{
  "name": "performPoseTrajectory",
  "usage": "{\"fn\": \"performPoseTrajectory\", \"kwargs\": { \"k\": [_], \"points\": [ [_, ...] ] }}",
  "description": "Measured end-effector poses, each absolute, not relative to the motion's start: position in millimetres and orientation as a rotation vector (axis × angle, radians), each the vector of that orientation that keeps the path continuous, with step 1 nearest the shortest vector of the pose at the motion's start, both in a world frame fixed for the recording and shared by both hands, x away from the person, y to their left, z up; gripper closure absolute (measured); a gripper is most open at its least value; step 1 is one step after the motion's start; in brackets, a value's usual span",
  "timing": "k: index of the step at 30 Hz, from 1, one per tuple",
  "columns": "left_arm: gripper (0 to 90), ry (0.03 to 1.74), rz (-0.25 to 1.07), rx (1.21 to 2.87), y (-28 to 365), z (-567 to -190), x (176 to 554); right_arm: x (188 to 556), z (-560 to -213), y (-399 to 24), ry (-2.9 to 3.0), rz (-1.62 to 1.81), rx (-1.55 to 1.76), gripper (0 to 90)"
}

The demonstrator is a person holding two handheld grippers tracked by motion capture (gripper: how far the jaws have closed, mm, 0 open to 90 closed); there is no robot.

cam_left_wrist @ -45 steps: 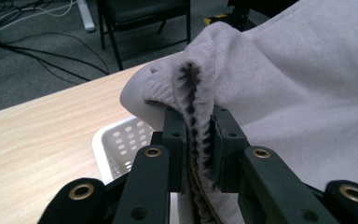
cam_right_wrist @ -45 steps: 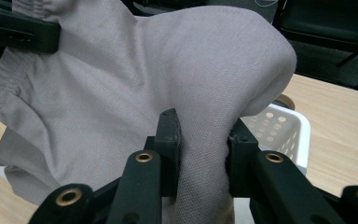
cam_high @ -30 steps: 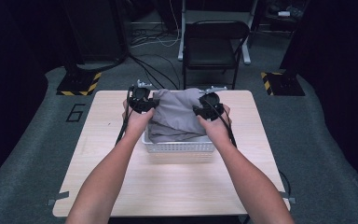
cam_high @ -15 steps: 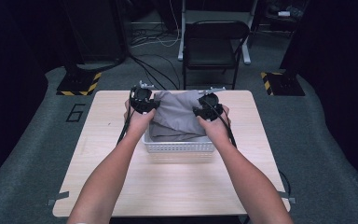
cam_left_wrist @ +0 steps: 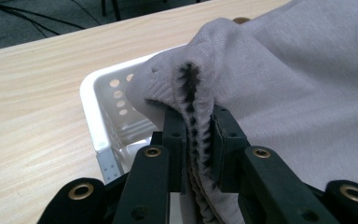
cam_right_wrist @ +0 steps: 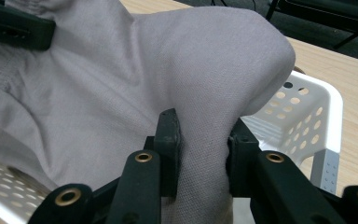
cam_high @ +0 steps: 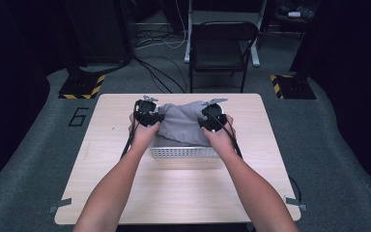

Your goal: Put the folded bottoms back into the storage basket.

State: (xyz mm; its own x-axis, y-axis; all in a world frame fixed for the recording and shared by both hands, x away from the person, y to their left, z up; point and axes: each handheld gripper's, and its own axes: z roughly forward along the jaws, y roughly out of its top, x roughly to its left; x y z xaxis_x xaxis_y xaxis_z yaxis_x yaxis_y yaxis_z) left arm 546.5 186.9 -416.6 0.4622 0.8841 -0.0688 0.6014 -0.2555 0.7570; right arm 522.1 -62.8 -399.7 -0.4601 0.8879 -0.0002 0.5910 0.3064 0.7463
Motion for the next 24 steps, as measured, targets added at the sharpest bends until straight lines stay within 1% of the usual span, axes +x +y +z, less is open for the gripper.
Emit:
{"fn": "performPoseTrajectory", "kwargs": {
  "k": [6,9,24],
  "points": [
    [77.8,1.247,0.482,1.974,184,-425,549,523,-407,-62,2.164,0.952,1.334,70.6],
    [77.6,1.239,0.488,2.002,183,-427,549,524,-411,-61,2.170,0.944,1.324,70.6],
    [77.0,1.262,0.482,2.022,181,-438,553,528,-415,-60,2.179,0.939,1.338,70.6]
  ]
}}
